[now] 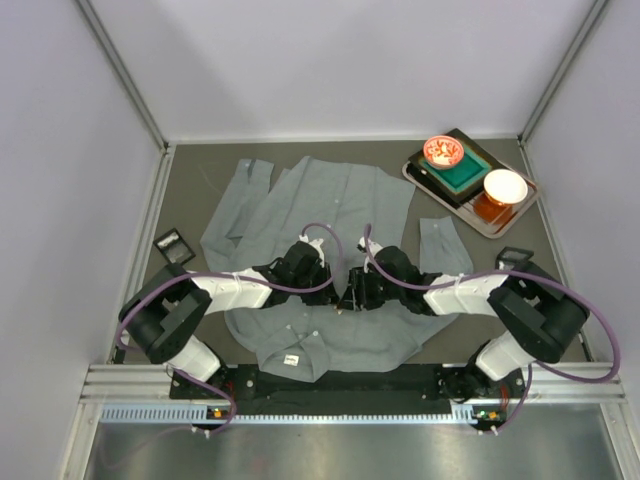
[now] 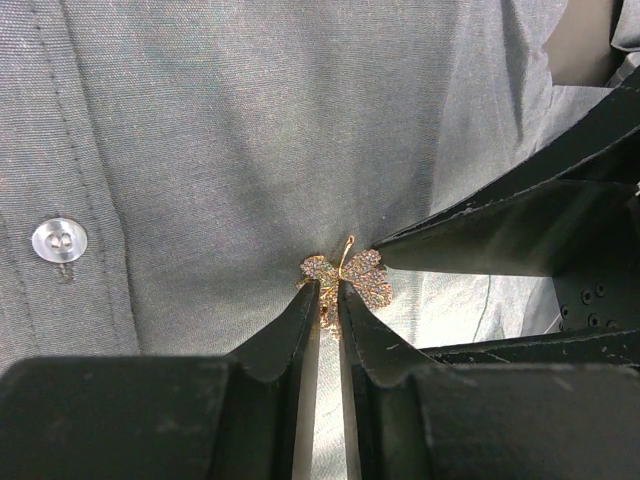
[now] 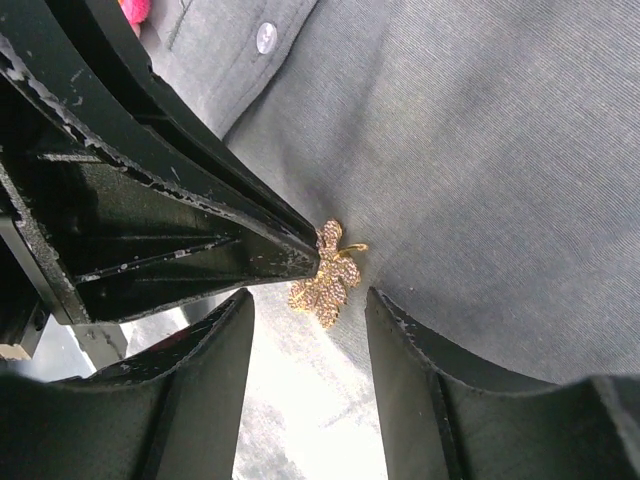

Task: Remove the brooch from the garment
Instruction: Remove the brooch from the clothes.

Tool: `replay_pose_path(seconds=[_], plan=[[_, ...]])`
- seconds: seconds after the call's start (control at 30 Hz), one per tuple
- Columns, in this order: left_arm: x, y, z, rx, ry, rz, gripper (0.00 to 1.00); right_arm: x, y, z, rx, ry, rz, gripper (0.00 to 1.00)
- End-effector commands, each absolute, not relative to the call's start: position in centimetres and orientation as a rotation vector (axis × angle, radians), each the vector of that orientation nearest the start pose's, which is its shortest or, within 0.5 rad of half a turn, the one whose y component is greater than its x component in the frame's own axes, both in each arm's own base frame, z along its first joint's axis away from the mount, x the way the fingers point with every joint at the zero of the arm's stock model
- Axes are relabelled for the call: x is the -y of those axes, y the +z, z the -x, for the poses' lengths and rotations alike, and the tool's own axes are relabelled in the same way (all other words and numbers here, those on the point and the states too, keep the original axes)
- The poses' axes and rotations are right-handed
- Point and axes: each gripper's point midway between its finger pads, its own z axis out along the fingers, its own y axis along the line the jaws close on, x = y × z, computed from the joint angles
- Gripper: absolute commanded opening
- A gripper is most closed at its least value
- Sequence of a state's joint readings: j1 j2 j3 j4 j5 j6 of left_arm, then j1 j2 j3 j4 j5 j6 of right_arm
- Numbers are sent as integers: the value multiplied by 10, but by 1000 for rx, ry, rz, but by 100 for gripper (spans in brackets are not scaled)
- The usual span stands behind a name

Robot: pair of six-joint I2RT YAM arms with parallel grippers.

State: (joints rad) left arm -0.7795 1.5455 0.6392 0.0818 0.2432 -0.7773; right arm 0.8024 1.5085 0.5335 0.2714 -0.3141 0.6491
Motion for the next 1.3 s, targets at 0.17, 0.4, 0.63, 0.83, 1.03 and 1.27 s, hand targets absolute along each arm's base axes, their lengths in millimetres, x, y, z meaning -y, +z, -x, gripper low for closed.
replay_pose_path(seconds=[0.17,0.4,0.63,0.83,1.03,1.27], plan=[[293,32,-204,-2576,-926,-122,18,-331,57,-191,-2357,1231,370,49],[283,49,-210,-2526,-869,-106,25,-333,63,-185,-2330,1298,370,47],[280,64,-203,-2480,-913,-129,34,-335,67,-183,-2324,1328,362,46],[292,60,-187,-2496,-928,-223,39,-333,69,-176,-2323,1363,350,47],[299,66,-184,-2486,-982,-168,39,-336,73,-170,-2303,1436,356,47],[300,67,-177,-2543,-999,-67,40,-335,76,-169,-2288,1442,359,47]])
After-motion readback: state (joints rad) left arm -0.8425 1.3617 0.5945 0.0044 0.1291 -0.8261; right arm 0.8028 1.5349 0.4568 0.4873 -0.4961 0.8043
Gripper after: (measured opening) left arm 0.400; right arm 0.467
